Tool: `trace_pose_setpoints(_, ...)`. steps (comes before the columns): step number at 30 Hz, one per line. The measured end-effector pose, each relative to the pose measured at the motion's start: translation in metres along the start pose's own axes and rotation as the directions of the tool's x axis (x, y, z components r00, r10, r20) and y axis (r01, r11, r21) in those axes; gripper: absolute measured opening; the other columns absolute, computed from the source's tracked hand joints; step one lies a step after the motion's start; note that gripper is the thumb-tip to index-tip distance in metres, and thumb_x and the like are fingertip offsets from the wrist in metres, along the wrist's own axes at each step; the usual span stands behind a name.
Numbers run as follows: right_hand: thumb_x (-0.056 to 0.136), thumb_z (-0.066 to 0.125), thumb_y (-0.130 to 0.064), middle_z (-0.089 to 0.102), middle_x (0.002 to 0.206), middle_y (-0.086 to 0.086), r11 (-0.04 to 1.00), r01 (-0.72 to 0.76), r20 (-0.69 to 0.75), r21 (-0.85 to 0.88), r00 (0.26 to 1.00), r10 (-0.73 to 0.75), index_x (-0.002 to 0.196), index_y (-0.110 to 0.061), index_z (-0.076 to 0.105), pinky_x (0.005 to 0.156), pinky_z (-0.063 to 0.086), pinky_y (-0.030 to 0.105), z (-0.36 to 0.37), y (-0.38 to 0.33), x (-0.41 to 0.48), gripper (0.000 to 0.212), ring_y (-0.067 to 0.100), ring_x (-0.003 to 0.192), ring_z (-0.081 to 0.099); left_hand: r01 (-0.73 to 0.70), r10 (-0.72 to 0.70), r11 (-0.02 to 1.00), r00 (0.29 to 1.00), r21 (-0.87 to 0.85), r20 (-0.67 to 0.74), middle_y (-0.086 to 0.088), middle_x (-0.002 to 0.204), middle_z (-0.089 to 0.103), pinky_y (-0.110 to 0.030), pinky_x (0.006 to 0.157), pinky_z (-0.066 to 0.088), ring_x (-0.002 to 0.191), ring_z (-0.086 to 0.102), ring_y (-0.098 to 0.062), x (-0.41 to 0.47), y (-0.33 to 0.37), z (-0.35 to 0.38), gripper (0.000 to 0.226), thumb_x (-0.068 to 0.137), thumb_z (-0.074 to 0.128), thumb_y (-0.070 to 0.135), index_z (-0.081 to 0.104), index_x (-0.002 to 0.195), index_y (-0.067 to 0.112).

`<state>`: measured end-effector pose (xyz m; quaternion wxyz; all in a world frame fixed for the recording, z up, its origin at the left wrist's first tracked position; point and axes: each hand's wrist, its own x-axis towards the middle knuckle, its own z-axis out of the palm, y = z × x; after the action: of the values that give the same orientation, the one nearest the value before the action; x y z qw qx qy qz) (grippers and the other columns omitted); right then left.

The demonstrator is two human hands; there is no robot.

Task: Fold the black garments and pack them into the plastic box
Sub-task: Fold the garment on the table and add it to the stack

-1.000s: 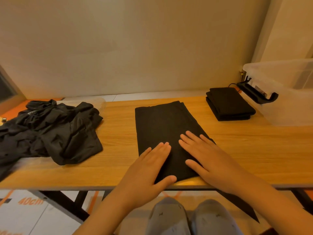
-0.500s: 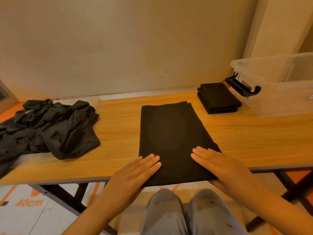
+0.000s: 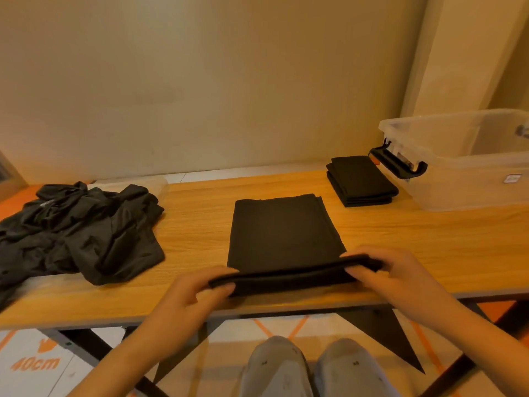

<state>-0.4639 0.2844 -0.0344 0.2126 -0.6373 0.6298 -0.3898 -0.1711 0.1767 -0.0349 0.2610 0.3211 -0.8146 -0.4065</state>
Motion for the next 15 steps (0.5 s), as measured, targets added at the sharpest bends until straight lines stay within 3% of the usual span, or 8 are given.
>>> trace_pose_setpoints(4,0.090,0.060,-0.018,0.071,0.083,-0.007,0.984,-0.113,-0.028,0.140,0.993,0.118,0.090,-0.021,0.071,0.064,0.051,0.016,-0.014,-0.009,0.045,0.012,0.000,0.079,0.065,0.047,-0.059,0.992,0.993,-0.119,-0.101,0.004,0.092,0.073,-0.015,0.077,0.051,0.091,0.067,-0.009,0.041,0.003,-0.017,0.016,0.088,0.058,0.017,0.072,0.094,0.021)
trace_pose_setpoints(10,0.091,0.062,-0.025,0.064,0.075,-0.002,0.962,-0.236,-0.121,0.136,0.960,0.252,0.088,-0.025,0.065,0.055,0.047,0.015,-0.020,0.000,0.137,0.004,0.006,0.067,0.063,0.177,-0.193,0.976,0.973,-0.128,-0.126,0.002,0.093,0.074,-0.024,0.076,0.052,0.088,0.069,-0.011,0.133,-0.014,-0.041,0.016,0.095,0.055,0.023,0.068,0.103,0.019)
trace_pose_setpoints(12,0.090,0.063,-0.026,0.064,0.087,0.001,0.950,-0.305,-0.161,0.070,0.936,0.313,0.100,-0.021,0.064,0.060,0.044,0.019,-0.015,0.014,0.171,0.011,0.010,0.078,0.061,0.207,-0.219,0.974,0.965,-0.097,-0.145,-0.001,0.092,0.073,-0.023,0.074,0.054,0.085,0.068,-0.014,0.167,-0.025,-0.047,0.014,0.095,0.056,0.023,0.067,0.100,0.018)
trace_pose_setpoints(15,0.091,0.063,-0.024,0.062,0.114,0.008,0.891,-0.429,-0.182,-0.148,0.897,0.402,0.117,-0.012,0.063,0.075,0.043,0.028,-0.001,0.041,0.209,0.029,0.021,0.103,0.058,0.327,-0.314,0.943,0.936,0.062,-0.160,-0.008,0.090,0.069,-0.018,0.059,0.050,0.072,0.063,-0.013,0.207,-0.053,-0.045,0.012,0.095,0.057,0.022,0.065,0.100,0.015)
